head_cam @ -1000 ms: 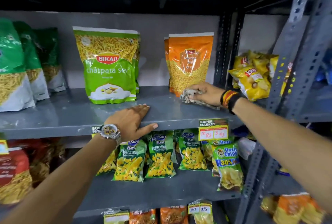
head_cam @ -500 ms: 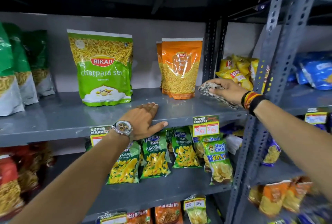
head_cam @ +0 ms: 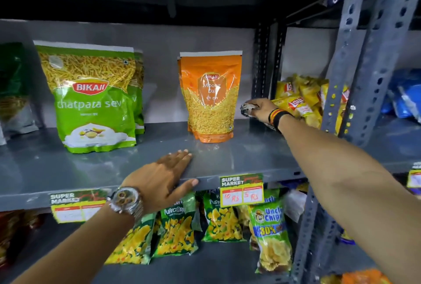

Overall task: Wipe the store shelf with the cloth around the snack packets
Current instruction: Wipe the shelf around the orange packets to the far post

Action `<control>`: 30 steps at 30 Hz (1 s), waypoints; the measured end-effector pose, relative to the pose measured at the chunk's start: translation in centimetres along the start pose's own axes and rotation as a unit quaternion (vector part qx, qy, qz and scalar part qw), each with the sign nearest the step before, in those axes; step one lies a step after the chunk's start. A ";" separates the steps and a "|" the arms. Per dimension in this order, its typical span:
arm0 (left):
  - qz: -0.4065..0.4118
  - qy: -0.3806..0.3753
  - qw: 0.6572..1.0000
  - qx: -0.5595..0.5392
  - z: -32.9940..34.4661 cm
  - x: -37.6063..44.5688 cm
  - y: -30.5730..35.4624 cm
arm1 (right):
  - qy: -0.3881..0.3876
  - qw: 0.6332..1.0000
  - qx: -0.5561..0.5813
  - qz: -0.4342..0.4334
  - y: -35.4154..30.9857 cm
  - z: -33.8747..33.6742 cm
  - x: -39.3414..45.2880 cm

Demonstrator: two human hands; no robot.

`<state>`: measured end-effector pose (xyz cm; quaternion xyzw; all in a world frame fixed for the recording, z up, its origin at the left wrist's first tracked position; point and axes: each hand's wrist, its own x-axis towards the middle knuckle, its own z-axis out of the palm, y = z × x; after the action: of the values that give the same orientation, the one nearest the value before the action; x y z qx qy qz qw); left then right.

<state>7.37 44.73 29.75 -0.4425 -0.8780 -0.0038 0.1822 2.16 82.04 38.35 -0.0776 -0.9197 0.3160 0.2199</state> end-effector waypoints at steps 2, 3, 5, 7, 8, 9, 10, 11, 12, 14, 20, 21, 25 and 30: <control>0.002 0.004 1.000 0.001 0.1 -0.1 -0.1 | 0.008 1.000 0.003 -0.003 1.4 0.8 2.2; 0.002 0.012 1.000 0.003 0.2 -0.1 -0.2 | 0.008 1.000 0.002 -0.004 1.9 1.2 3.2; 0.002 0.025 1.000 0.011 0.2 -0.2 -0.2 | -0.012 0.999 -0.031 0.000 2.7 2.1 4.8; -0.003 0.022 1.000 0.009 0.3 -0.2 -0.3 | -0.080 0.993 -0.086 0.006 2.9 3.1 5.3; -0.005 0.020 1.000 0.007 0.3 -0.2 -0.3 | -0.105 0.989 -0.105 0.004 3.0 3.4 5.5; -0.005 0.020 1.000 0.005 0.3 -0.1 -0.3 | -0.116 0.986 -0.118 0.001 2.9 3.6 5.5; -0.004 0.019 1.000 0.004 0.3 -0.1 -0.3 | -0.123 0.985 -0.118 0.007 2.8 3.7 5.5; -0.003 0.016 1.000 0.002 0.3 0.0 -0.3 | -0.127 0.984 -0.121 0.008 2.7 3.6 5.5; -0.001 0.012 1.000 0.000 0.2 0.0 -0.3 | -0.135 0.983 -0.125 0.004 2.4 3.4 5.0; 0.002 0.008 1.000 -0.002 0.1 -0.2 -0.2 | -0.152 0.980 -0.127 0.002 2.0 2.6 3.7; 0.010 -0.004 1.000 -0.013 -0.6 -0.3 0.3 | -0.141 0.987 -0.080 0.020 -0.4 0.4 -4.2; 0.012 -0.009 1.000 -0.015 -0.6 -0.2 0.4 | -0.127 0.989 -0.071 0.017 -0.6 0.2 -5.9; 0.021 -0.028 0.999 -0.007 -0.6 0.1 -0.2 | -0.113 0.994 -0.008 0.000 -3.2 0.2 -12.2; 0.040 -0.022 0.999 0.002 -1.8 -0.4 -1.4 | -0.122 0.993 -0.006 0.001 -7.4 -1.4 -15.4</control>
<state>7.09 43.25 31.52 -0.4769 -0.8635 0.0156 0.1636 16.49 72.68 38.44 -0.0408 -0.9414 0.3179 0.1054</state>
